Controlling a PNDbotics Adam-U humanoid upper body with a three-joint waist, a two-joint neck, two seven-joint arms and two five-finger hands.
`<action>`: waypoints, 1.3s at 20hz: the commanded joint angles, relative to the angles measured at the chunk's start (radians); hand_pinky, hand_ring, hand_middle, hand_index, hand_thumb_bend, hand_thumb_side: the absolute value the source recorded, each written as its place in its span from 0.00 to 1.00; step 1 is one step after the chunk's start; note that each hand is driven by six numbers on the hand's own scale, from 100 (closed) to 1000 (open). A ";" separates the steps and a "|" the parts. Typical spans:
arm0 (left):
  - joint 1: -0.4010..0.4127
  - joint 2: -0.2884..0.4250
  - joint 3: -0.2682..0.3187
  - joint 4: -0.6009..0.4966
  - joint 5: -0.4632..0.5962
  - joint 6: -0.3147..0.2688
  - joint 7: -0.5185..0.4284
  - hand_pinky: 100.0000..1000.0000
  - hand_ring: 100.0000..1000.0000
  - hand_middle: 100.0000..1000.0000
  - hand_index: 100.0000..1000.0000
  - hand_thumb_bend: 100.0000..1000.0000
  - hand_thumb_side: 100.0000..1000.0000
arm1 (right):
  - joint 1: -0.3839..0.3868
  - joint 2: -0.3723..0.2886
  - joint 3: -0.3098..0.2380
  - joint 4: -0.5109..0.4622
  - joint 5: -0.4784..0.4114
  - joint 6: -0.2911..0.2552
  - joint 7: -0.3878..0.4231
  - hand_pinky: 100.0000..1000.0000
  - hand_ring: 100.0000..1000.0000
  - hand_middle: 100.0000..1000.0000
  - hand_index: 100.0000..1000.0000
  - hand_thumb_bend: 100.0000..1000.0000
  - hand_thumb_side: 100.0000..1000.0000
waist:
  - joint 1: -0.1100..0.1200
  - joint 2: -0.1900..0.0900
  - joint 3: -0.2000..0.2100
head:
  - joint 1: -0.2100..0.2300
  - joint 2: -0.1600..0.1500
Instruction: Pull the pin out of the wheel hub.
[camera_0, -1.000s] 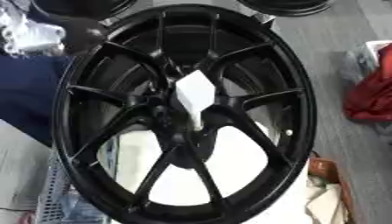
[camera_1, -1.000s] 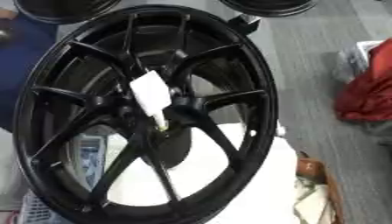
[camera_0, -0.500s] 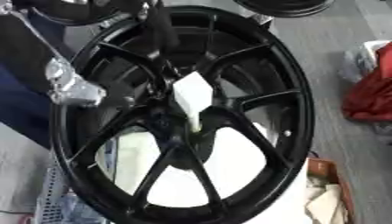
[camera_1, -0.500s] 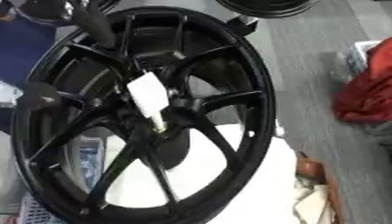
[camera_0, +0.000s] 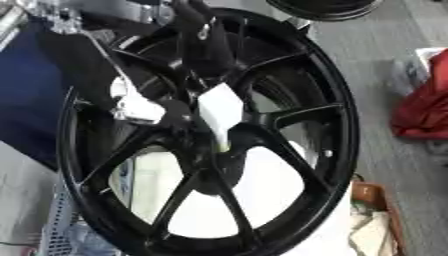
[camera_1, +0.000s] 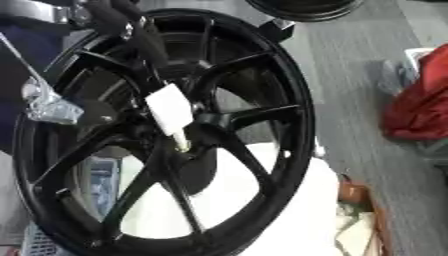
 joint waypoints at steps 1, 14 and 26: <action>-0.025 -0.001 -0.006 0.017 -0.006 -0.019 -0.002 0.81 0.78 0.80 0.89 0.20 0.49 | -0.017 -0.023 -0.007 -0.010 0.001 0.000 0.000 0.83 0.74 0.68 0.74 0.00 0.48 | -0.003 -0.021 -0.002 | 0.005 -0.010; -0.043 -0.031 -0.059 0.095 -0.033 -0.045 -0.002 0.82 0.80 0.81 0.89 0.19 0.45 | -0.019 -0.018 -0.001 -0.010 -0.002 -0.002 -0.011 0.83 0.74 0.67 0.74 0.00 0.52 | 0.005 -0.006 -0.011 | 0.013 -0.013; -0.038 -0.044 -0.057 0.129 -0.066 -0.063 -0.002 0.81 0.79 0.80 0.88 0.14 0.40 | -0.030 -0.021 -0.021 -0.016 -0.011 -0.006 -0.044 0.83 0.74 0.67 0.74 0.00 0.52 | 0.006 -0.003 -0.014 | 0.009 -0.016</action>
